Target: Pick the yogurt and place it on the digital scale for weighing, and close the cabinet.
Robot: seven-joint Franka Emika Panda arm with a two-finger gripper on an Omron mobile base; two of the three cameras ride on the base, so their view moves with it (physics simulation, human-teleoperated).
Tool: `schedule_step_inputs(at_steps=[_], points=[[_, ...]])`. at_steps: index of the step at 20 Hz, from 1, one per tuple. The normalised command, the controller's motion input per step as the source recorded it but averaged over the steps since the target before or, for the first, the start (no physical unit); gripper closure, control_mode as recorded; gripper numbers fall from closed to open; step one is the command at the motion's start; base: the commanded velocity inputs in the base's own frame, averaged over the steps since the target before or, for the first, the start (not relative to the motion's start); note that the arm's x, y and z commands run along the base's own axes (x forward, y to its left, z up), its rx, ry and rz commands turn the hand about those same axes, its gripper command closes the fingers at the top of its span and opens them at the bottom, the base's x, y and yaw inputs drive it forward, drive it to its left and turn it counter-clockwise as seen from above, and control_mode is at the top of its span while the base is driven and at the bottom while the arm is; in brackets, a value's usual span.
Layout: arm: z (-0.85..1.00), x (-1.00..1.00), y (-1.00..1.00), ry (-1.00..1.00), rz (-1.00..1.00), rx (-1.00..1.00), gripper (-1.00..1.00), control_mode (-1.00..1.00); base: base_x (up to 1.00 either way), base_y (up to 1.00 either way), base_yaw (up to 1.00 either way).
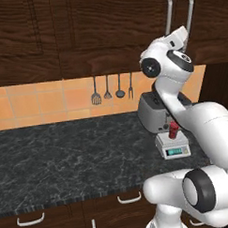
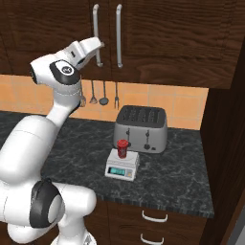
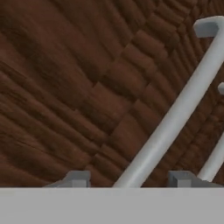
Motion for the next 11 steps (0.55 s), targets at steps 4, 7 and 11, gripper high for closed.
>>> schedule_step_inputs(at_steps=[4,7,11], points=[[-0.63,0.44,-0.43,-0.23,0.07,0.04,-1.0,-1.0,0.0,0.0,0.0],[-0.79,0.86,-0.35,-0.16,0.12,0.08,-1.0,-1.0,0.0,0.0,0.0],[-0.77,1.0,-0.23,-0.04,0.16,0.11,-1.0,-1.0,0.0,0.0,0.0]])
